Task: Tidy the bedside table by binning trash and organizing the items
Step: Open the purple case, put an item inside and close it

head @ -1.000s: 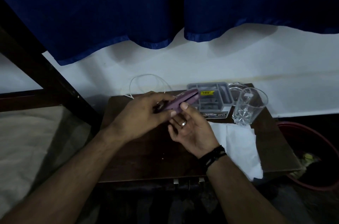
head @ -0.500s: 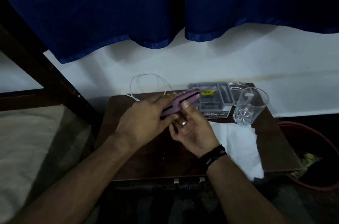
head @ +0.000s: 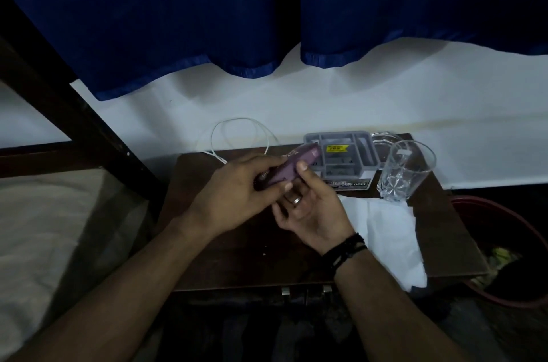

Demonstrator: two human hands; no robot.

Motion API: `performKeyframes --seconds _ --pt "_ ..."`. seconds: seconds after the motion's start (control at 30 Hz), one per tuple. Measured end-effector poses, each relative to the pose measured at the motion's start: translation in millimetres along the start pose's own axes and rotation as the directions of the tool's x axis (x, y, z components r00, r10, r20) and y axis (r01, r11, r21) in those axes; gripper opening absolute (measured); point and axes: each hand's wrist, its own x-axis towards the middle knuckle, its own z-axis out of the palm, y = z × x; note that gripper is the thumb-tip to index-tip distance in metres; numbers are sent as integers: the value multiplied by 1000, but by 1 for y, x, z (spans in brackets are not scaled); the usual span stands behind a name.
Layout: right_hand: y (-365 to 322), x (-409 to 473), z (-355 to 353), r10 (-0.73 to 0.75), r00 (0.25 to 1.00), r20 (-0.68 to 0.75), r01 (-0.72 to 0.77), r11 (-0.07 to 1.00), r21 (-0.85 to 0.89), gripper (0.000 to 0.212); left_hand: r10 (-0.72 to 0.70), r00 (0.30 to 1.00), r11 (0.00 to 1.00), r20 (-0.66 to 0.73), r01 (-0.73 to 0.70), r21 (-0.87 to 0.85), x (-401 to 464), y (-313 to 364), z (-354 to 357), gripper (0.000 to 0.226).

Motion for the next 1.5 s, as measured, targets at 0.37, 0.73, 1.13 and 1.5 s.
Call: performKeyframes --seconds 0.37,0.73,1.13,1.5 --pt "16 3 8 -4 984 -180 -56 943 -329 33 -400 877 623 266 473 -624 -15 -15 31 65" --pt "27 13 2 -270 925 -265 -77 552 -830 46 -558 807 481 193 504 -717 1 -35 74 55" --pt "28 23 -12 -439 888 -136 120 506 -854 46 -492 870 622 13 363 -694 22 -37 77 30" --pt "24 16 -19 -411 905 -111 -40 177 -983 45 -407 913 861 13 388 -328 19 -42 93 51"
